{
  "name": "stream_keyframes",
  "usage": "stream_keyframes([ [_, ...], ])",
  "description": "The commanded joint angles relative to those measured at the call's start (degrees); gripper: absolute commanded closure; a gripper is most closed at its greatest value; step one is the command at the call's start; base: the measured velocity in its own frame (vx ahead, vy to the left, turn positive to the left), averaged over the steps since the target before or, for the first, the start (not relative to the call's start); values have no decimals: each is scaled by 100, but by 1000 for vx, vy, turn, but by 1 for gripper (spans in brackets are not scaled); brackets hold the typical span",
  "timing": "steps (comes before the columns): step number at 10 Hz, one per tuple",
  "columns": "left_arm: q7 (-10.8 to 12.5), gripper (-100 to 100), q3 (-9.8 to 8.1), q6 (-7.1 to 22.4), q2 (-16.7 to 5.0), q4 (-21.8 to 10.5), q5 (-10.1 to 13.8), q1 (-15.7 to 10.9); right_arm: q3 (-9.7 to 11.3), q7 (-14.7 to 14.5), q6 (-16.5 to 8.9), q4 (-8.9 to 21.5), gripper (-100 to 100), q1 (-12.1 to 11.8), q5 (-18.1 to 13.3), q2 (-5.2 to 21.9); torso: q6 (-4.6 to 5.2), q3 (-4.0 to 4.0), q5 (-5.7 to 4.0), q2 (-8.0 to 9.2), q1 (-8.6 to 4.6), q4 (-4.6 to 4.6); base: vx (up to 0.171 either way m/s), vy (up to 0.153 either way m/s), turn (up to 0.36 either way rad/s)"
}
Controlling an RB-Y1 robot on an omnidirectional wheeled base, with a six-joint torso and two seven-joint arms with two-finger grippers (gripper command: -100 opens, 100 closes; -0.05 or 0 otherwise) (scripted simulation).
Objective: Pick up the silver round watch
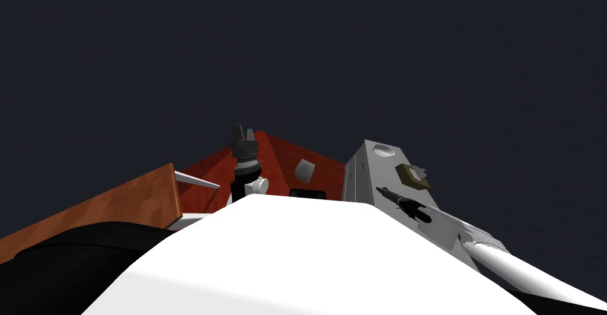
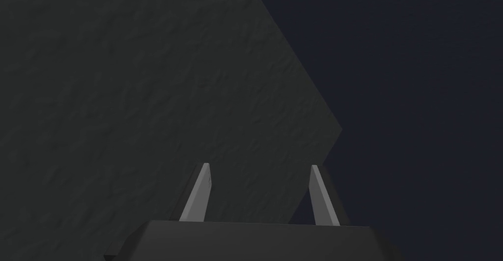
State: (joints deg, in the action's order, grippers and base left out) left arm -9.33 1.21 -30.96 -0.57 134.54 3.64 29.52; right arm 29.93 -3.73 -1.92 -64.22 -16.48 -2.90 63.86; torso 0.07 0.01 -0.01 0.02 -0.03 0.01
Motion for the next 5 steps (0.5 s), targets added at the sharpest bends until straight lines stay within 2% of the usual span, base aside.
stream_keyframes([
  [1,0,0,0,0,0,0,0,0,0,0,0,0,100,0,0,0,0,0,0,0,0,0,0,0,0],
  [5,0,0,0,0,0,0,0,0,-5,18,17,-14,100,5,12,-9,-2,-5,-1,-4,-6,-6,0,0,0],
])
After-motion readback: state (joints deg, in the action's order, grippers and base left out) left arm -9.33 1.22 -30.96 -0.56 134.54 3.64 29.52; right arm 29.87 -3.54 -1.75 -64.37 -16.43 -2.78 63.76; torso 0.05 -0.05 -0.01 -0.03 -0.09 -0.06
